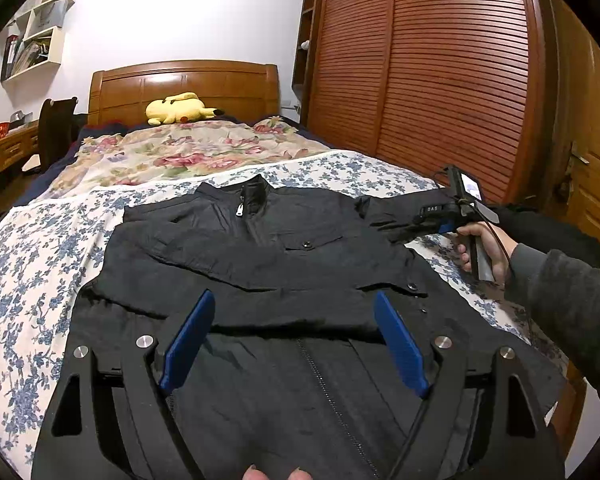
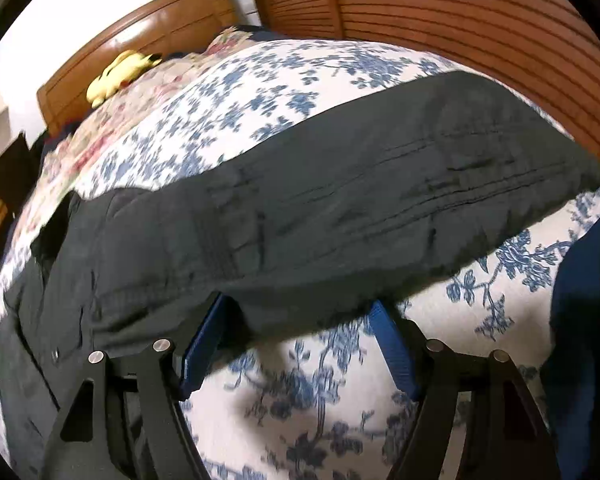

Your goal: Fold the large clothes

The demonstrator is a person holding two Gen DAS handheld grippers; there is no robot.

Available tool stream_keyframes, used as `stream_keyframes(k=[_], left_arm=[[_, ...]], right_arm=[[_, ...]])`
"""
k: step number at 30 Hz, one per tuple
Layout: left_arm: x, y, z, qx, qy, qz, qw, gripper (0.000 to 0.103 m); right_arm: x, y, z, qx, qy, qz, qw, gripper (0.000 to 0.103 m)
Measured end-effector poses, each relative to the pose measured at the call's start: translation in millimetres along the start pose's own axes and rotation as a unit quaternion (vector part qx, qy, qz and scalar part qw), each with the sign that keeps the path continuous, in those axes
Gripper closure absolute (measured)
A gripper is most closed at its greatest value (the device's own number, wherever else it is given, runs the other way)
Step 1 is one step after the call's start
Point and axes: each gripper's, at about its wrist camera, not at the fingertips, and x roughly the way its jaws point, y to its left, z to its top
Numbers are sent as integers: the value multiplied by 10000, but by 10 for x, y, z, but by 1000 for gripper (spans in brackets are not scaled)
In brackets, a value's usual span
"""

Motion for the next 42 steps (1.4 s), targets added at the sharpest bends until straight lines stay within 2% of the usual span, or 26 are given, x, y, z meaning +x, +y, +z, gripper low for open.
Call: stream_keyframes(k=[3, 5, 6, 7, 10, 14, 17, 21, 23, 28, 32, 35, 37, 42], left_arm=[[6, 11, 3, -22, 19, 12, 10000, 20], [17, 12, 0, -23, 39, 37, 10000, 20], [26, 16, 0, -38, 59, 42, 10000, 20], [32, 23, -1, -55, 67, 32, 10000, 20], [43, 32, -10, -73, 94, 47, 9999, 20], [58, 29, -16, -43, 142, 57, 9999, 20], [52, 21, -23, -28, 137, 54, 9999, 20], [23, 22, -24, -45, 109, 25, 9999, 20], [1, 31, -17, -58, 80, 24, 9999, 21], [-63, 67, -11, -112, -42, 26, 9999, 20], [-93, 88, 1, -117, -81, 47, 9999, 20], [-120, 92, 12, -138, -113, 22, 9998, 20], [-133, 91, 16, -142, -129, 4, 9998, 20], [-157, 77, 13, -117, -147, -2, 9998, 20]], right_arm=[[25, 42, 28, -103, -56, -72, 9999, 29], [13, 121, 21, -367, -86, -149, 9992, 55], [3, 175, 20, -524, -61, -170, 9985, 85], [-37, 229, 17, -679, -112, -139, 9975, 92], [-290, 439, 34, -1147, -599, -7, 9916, 97], [-688, 820, -33, -1698, -903, 308, 9808, 98], [-980, 1171, -209, -2170, -1023, 749, 9679, 98], [-1271, 1622, -598, -2696, -918, 1390, 9484, 98], [-1324, 1773, -795, -2799, -645, 1705, 9426, 98], [-1232, 1960, -1160, -3070, -120, 1617, 9378, 97], [-1068, 2006, -1118, -3093, 168, 1321, 9416, 95], [-1086, 2088, -1109, -3115, 299, 1272, 9412, 81], [-1158, 2093, -1064, -3164, 299, 1282, 9394, 59], [-1442, 2031, -974, -3377, 12, 1248, 9329, 44]])
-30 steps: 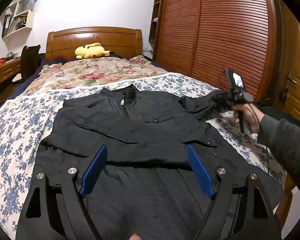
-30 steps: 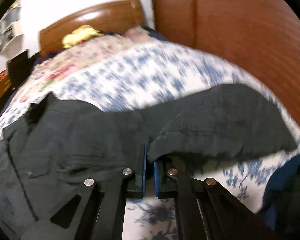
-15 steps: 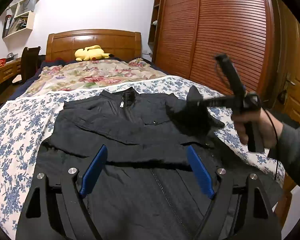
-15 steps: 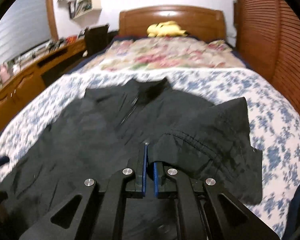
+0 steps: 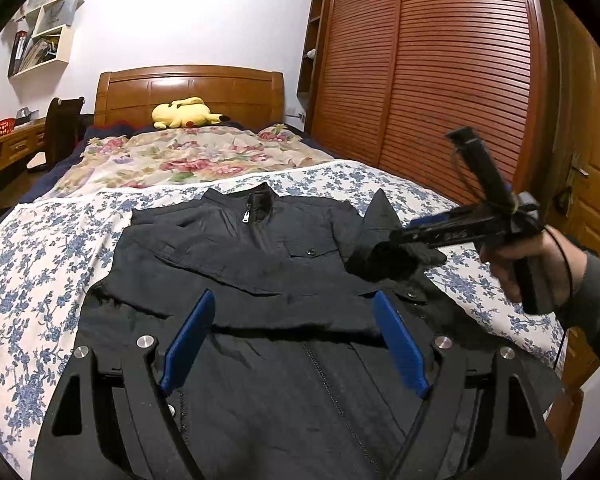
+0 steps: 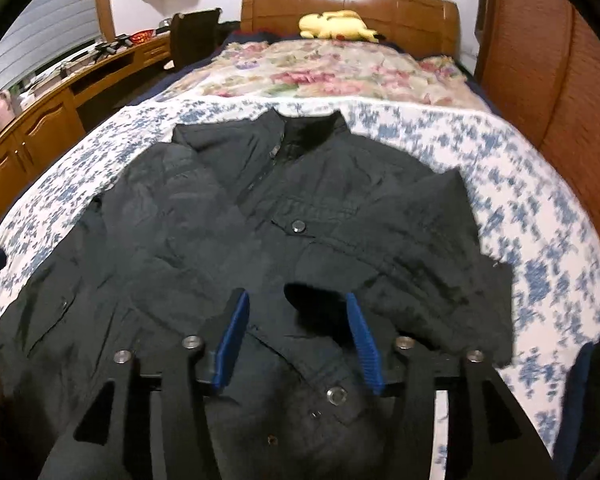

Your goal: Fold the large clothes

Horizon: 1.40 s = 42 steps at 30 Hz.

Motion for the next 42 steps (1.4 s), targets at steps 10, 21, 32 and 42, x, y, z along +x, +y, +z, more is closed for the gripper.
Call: stream_keyframes(k=[10, 21, 32, 42], left_arm=[[-10, -7, -5, 45, -11, 19, 10000, 20], [47, -16, -13, 87, 59, 30, 9999, 20], [135, -49, -45, 149, 162, 49, 9997, 20], [152, -62, -45, 155, 180, 55, 9997, 20]], right_arm=[[86, -660, -75, 500, 2, -923, 9945, 35], [814, -1373, -385, 1408, 655, -1383, 9781, 34], [1288, -1634, -536, 1652, 852, -1114, 9762, 33], [1278, -1297, -487, 495, 777, -1177, 9888, 82]])
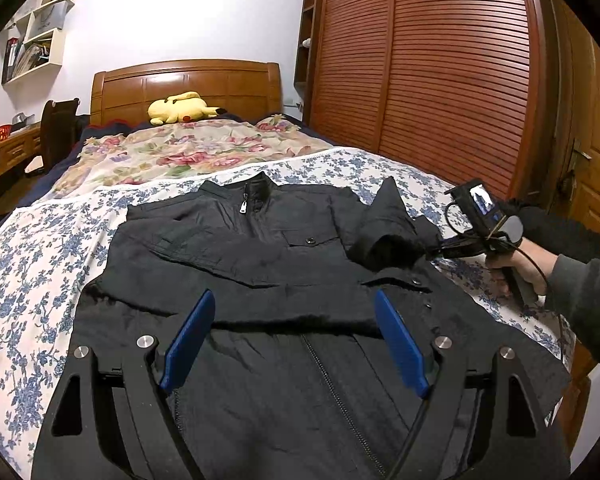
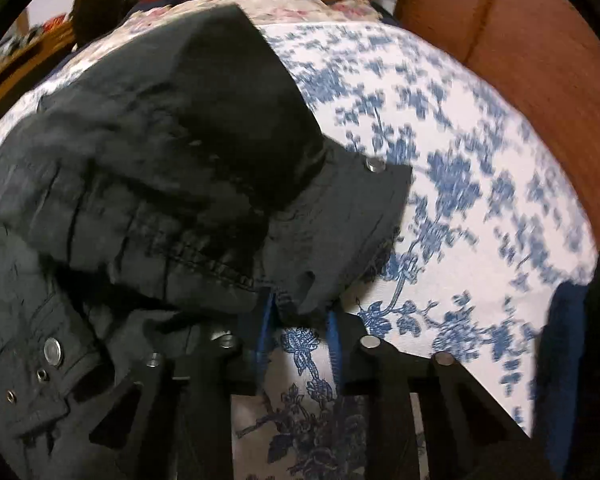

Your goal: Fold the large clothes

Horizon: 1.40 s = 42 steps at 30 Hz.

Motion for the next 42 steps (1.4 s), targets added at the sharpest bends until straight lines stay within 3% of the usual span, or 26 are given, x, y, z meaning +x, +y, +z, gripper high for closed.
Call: stream_keyframes(k=[6, 12, 24, 30, 36, 42], left_arm=[[-79, 5, 4, -3, -61, -30, 10000, 20], [-211, 84, 20, -30, -139, 2, 9999, 20], [-729, 453, -21, -107, -375, 252, 9989, 20], [-971, 672, -32, -158, -507, 438, 9976, 20], [-1149, 869, -74, -221, -589, 629, 9960, 20], [-1248, 1014, -108, -340, -650, 728, 9946, 20]], right_arm=[[-634, 15, 160, -137, -656, -253, 9974, 85], [-1394, 131, 284, -255, -1328, -213, 9906, 88], [-2232, 1034, 255, -947, -2154, 212, 9717, 91], [-2403, 1487, 201, -1441, -2351, 590, 9594, 92], [-2499, 1679, 81, -1749, -2386, 1004, 9500, 92], [-2347, 1628, 55, -1762, -2002, 1306, 9549, 92]])
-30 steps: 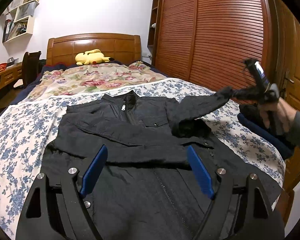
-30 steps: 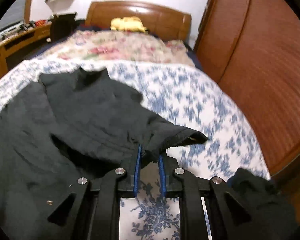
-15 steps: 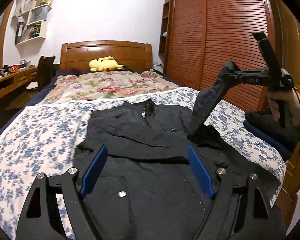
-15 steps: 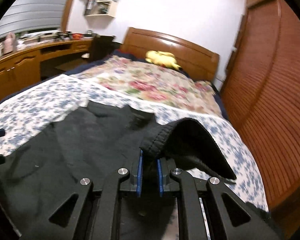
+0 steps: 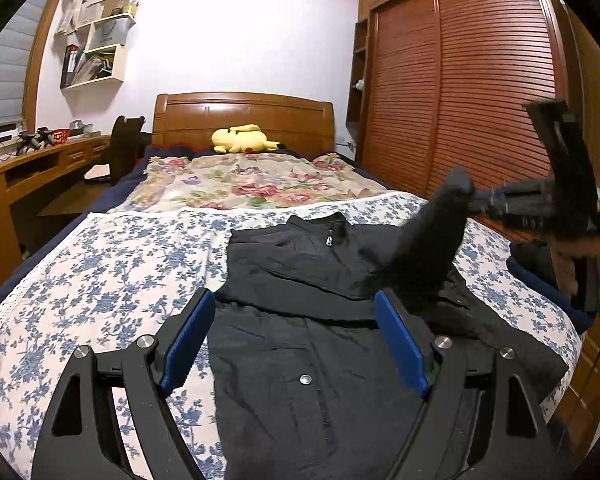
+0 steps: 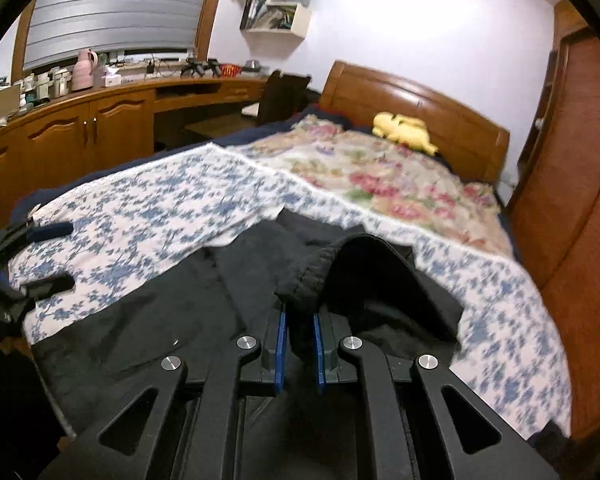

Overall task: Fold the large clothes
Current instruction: 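Lay the held sleeve across the jacket body with the right gripper and release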

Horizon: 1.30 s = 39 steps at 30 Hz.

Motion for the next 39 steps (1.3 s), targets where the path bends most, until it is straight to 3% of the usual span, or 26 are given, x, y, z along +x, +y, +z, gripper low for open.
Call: stream_keyframes(k=[9, 11, 16, 19, 33, 39], left_arm=[[5, 11, -25, 38, 26, 57, 10000, 20], [14, 7, -16, 37, 54, 57, 10000, 20], [61, -52, -15, 88, 95, 28, 9999, 20], [107, -107, -28, 133, 139, -10, 9998, 20], [386, -580, -215, 520, 603, -295, 9964, 20], [463, -869, -288, 684, 765, -430, 9938, 20]], right_arm=[[-71, -41, 10, 120, 225, 35, 9997, 92], [-51, 7, 34, 168, 264, 54, 9995, 86], [-58, 142, -5, 257, 106, 169, 9995, 49], [-47, 174, -99, 315, 58, 183, 9993, 44], [310, -450, -1134, 1515, 586, -278, 9863, 42], [533, -644, -1424, 1791, 853, -484, 9789, 42]])
